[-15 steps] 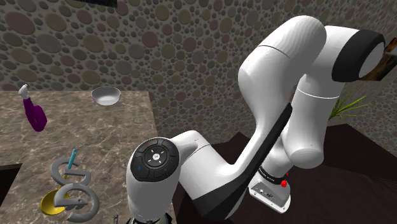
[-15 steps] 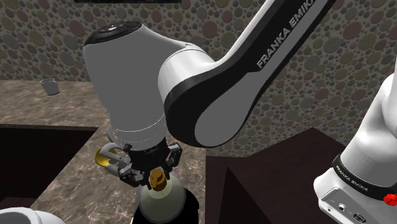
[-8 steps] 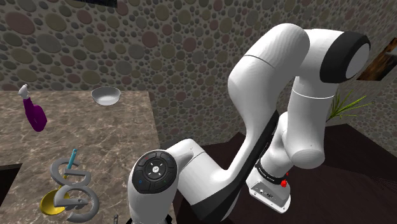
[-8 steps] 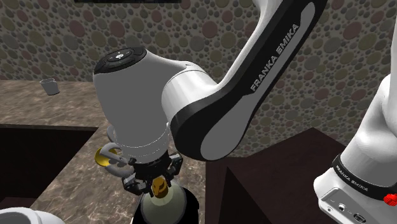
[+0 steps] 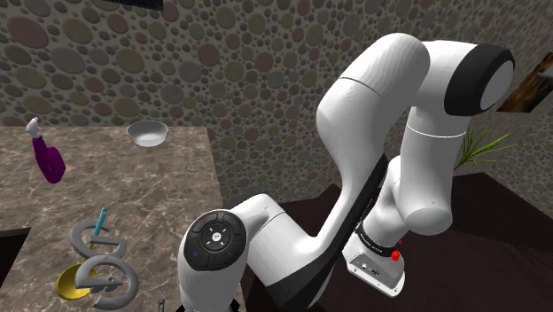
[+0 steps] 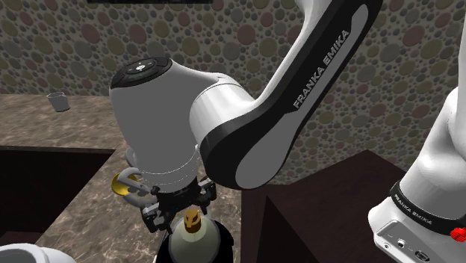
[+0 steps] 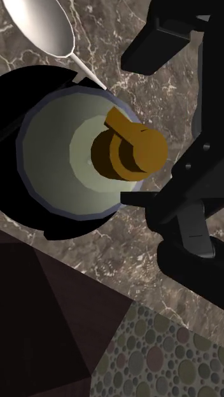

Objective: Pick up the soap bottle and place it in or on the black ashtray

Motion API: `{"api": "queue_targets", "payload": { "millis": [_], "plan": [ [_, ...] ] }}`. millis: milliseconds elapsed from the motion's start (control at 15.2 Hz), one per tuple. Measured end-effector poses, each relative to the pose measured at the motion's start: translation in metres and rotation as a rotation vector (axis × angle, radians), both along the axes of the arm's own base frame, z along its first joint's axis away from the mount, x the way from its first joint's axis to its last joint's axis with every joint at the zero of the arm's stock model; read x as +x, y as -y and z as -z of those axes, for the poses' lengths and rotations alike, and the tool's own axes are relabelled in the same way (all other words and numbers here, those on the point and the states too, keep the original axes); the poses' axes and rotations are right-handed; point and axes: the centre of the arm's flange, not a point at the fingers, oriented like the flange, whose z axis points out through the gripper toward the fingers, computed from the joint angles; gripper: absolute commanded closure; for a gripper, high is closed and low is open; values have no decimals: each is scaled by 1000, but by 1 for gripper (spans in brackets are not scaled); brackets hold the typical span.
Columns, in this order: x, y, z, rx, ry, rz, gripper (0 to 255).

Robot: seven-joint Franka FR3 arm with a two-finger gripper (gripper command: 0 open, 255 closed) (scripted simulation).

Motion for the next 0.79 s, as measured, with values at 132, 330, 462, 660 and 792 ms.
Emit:
{"api": "queue_targets", "payload": {
  "millis": [132, 330, 462, 660, 792],
  "plan": [
    [0, 0, 0, 0, 0, 0, 0],
    [0, 0, -6, 0, 1, 0, 0],
    [-4, 0, -25, 1, 2, 0, 0],
    [-4, -2, -47, 1, 1, 0, 0],
    [-4, -2, -49, 0, 0, 0, 0]
  ]
}}
